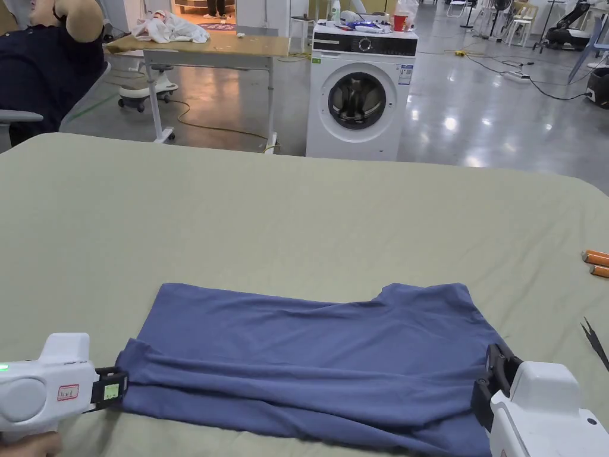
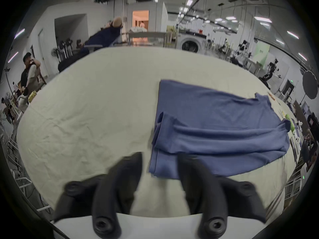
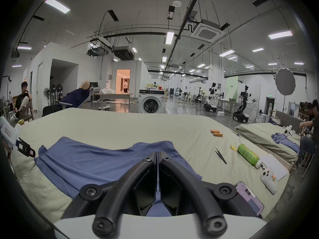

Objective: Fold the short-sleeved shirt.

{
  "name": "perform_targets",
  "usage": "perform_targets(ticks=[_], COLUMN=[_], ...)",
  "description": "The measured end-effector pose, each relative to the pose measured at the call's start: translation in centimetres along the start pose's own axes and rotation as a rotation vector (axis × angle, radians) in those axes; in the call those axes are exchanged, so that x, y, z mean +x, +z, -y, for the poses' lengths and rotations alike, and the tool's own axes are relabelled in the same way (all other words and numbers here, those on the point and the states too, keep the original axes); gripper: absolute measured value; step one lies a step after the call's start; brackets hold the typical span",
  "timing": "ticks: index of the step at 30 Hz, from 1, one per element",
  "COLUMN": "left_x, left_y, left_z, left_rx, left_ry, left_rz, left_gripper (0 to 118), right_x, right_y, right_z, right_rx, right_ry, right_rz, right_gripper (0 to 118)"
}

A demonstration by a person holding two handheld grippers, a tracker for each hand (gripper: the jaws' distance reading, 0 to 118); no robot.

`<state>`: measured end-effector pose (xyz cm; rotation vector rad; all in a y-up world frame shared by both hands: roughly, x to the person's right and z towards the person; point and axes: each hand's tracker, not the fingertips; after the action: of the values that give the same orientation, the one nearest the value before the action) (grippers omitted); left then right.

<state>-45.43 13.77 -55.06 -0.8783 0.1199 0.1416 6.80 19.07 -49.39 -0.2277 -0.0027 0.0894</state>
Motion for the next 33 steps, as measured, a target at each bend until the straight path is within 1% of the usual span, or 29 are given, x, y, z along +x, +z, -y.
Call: perform_targets(ticks=[1, 3, 5, 6, 7, 9, 10, 11, 12, 13, 14, 15, 16, 17, 18, 19, 20, 21, 22, 23, 25, 27, 28, 30, 31, 32, 33], left_x=[0.0, 0.4, 0.7, 1.3, 1.8, 2.5, 2.6, 2.8, 3.2, 3.7, 3.8, 4.2, 4.6, 4.8, 4.6, 4.6, 4.5, 4.3, 3.8, 3.7, 3.3, 2.8, 2.7, 2.4, 2.3, 2.2, 2.1], left_y=[-0.7, -1.9, -3.3, -3.2, -2.8, -2.7, -2.6, -2.6, -2.6, -2.5, -2.2, -2.2, -2.2, -2.1, -1.8, -1.6, -1.3, -1.0, -0.6, -0.3, 0.4, 0.8, 1.1, 1.4, 1.6, 1.7, 1.9], left_z=[-0.2, -0.4, -0.1, 0.3, 0.3, 0.1, 0.4, 0.4, 0.4, 0.4, 0.6, 0.6, 0.7, 0.9, 1.2, 1.3, 1.4, 1.5, 1.8, 1.9, 2.1, 2.3, 2.4, 2.4, 2.5, 2.5, 2.6], left_rx=[-0.016, -0.09, -0.202, -0.185, -0.13, -0.148, -0.148, -0.147, -0.148, -0.148, -0.147, -0.147, -0.148, -0.146, -0.145, -0.141, -0.131, -0.123, -0.117, -0.113, -0.088, -0.077, -0.068, -0.055, -0.054, -0.051, -0.047], left_ry=[0.001, -0.004, -0.044, -0.084, -0.12, -0.11, -0.106, -0.106, -0.11, -0.116, -0.13, -0.145, -0.158, -0.165, -0.162, -0.164, -0.16, -0.149, -0.144, -0.14, -0.132, -0.126, -0.124, -0.119, -0.117, -0.115, -0.112], left_rz=[-0.006, -0.01, -0.041, -0.044, -0.055, -0.071, -0.073, -0.072, -0.072, -0.069, -0.053, -0.043, -0.043, -0.034, -0.027, -0.034, -0.033, -0.026, -0.024, -0.02, -0.011, -0.011, -0.009, -0.004, -0.002, 0.001, 0.005], left_gripper=[66, 67, 67, 67, 67, 63, 59, 51, 41, 29, 25, 25, 14, 2, 2, 2, 2, 2, 1, 1, 1, 1, 1, 1, 1, 1, 1], right_x=[0.3, 0.6, 1.0, 1.2, 1.4, 1.8, 2.0, 2.3, 2.6, 3.0, 3.4, 3.9, 4.6, 5.2, 6.1, 7.1, 8.0, 9.0, 9.9, 10.7, 11.7, 12.2, 12.3, 11.8, 11.4, 11.1, 10.7], right_y=[0.0, -0.1, -0.1, -0.1, -0.1, 0.0, -0.1, -0.2, -0.4, -0.5, -0.8, -1.0, -1.4, -1.7, -2.1, -2.6, -3.1, -3.7, -4.2, -4.7, -5.9, -7.0, -7.7, -8.9, -9.5, -9.9, -10.2], right_z=[0.2, 0.6, 1.0, 1.2, 1.4, 1.7, 1.8, 2.0, 2.2, 2.4, 2.6, 2.7, 2.8, 2.9, 3.0, 3.1, 3.2, 3.5, 3.8, 4.1, 4.8, 5.7, 6.3, 7.2, 7.7, 8.0, 8.3], right_rx=[-0.007, -0.021, -0.037, -0.045, -0.053, -0.066, -0.076, -0.086, -0.095, -0.108, -0.121, -0.132, -0.145, -0.165, -0.197, -0.225, -0.268, -0.316, -0.347, -0.376, -0.473, -0.516, -0.545, -0.625, -0.642, -0.656, -0.654], right_ry=[0.002, 0.006, 0.01, 0.012, 0.015, 0.017, 0.014, 0.007, 0.001, -0.004, -0.004, -0.005, -0.007, -0.005, -0.011, -0.022, -0.021, -0.022, -0.026, -0.034, -0.016, -0.028, -0.047, -0.01, 0.002, 0.008, 0.005], right_rz=[0.003, 0.008, 0.011, 0.014, 0.017, 0.026, 0.03, 0.032, 0.033, 0.039, 0.046, 0.051, 0.062, 0.076, 0.079, 0.077, 0.069, 0.053, 0.046, 0.027, -0.003, -0.067, -0.098, -0.104, -0.108, -0.129, -0.139], right_gripper=[0, 0, 0, 0, 0, 0, 0, 0, 0, 1, 1, 1, 2, 9, 17, 33, 55, 67, 72, 74, 74, 74, 74, 72, 67, 55, 47])
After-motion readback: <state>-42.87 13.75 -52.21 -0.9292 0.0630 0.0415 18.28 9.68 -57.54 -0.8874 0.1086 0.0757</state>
